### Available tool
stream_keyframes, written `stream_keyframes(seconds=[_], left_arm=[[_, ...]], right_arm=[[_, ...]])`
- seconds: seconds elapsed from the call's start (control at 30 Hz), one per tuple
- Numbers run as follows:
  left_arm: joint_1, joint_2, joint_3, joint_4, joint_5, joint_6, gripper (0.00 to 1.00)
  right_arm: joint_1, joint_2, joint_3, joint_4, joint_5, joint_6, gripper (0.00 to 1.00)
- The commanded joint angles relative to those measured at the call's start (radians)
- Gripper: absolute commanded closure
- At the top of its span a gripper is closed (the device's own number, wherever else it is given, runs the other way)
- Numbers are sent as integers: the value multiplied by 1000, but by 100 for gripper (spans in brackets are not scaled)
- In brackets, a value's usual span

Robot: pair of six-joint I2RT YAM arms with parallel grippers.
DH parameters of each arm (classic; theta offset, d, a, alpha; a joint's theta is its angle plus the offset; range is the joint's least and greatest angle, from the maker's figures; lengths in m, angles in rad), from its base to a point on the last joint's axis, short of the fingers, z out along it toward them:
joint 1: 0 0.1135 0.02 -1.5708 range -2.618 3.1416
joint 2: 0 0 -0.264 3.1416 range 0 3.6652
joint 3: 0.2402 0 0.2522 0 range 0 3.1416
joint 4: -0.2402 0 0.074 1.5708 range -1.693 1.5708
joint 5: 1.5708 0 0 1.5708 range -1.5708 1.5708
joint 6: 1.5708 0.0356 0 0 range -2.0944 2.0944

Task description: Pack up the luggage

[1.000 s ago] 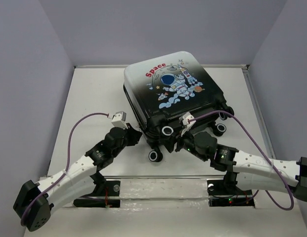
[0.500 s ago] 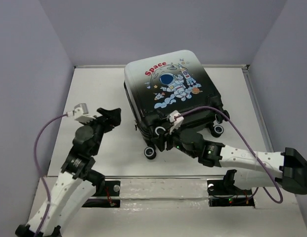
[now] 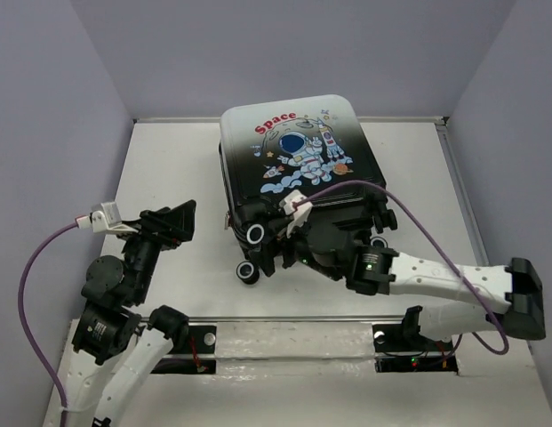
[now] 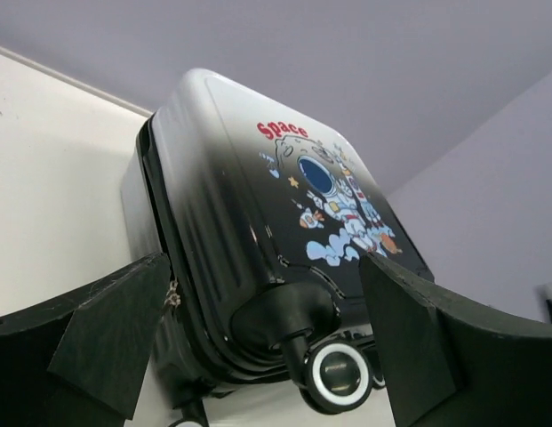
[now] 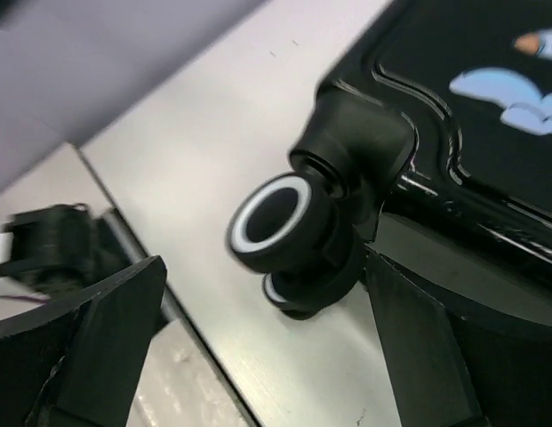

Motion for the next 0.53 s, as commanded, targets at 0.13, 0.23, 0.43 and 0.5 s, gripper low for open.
stream_keyframes(seconds=[0.13, 0.23, 0.43, 0.5], left_arm=[[0, -118, 33, 49, 69, 97, 1], [0, -129, 77, 82, 87, 133, 1], [0, -104, 90, 105, 142, 171, 1], [0, -77, 75, 97, 150, 150, 1]], right_arm=[[26, -510, 10, -98, 194, -124, 0], [26, -678, -11, -97, 291, -142, 0], [26, -836, -100, -71, 467, -111, 0], [26, -828, -134, -60, 498, -105, 0]])
